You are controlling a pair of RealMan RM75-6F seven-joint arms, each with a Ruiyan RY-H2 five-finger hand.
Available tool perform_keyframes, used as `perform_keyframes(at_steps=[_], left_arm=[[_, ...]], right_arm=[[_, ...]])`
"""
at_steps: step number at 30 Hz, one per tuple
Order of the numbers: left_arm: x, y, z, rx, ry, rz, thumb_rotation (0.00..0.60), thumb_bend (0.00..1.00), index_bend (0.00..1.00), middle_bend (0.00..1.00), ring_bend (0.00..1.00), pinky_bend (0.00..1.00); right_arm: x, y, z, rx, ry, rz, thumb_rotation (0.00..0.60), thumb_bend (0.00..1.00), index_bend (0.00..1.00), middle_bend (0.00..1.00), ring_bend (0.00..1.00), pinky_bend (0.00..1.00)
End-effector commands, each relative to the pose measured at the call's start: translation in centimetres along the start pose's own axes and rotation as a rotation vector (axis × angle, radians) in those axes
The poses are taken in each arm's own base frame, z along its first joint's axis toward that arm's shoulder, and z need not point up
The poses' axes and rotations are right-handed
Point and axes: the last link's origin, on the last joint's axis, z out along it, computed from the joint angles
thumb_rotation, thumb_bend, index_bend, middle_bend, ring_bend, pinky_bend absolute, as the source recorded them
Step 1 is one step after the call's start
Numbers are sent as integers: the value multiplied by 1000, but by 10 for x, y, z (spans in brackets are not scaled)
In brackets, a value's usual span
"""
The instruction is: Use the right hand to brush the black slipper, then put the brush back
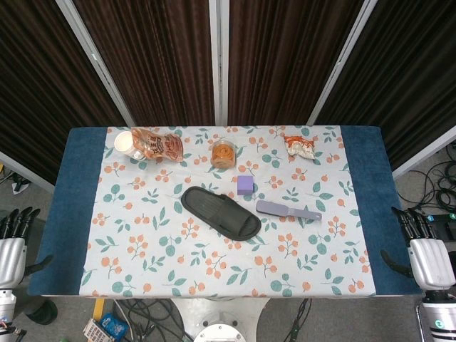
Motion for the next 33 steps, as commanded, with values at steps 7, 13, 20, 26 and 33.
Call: perform_keyframes(at_steps=[7,13,20,26,33], left_arm=[[-3,1,0,-2,-11,-1,600,160,149,187,24,115],[-3,0,1,-2,-10,-5,600,159,149,186,24,115],[-6,0,0,0,-18,-12,600,160,149,186,24,115],[-8,-2,0,6,-27,-14,600,159,149,186,24,115],[-12,-7,0,8,-38,-15,600,159,149,186,24,115]], right_arm=[[-2,0,0,-1,-14,-3,600,173,0,125,39,86],[-3,-12,23,50,-46,-29,600,157,1,134,42,86],[-30,-48,91,123,-220,-37,600,117,121,201,85,112],[-73,-75,144,129,-409,-71,600,95,201,221,88,119],[-112,-93,179,105,-515,-102,600,97,249,260,126,130]])
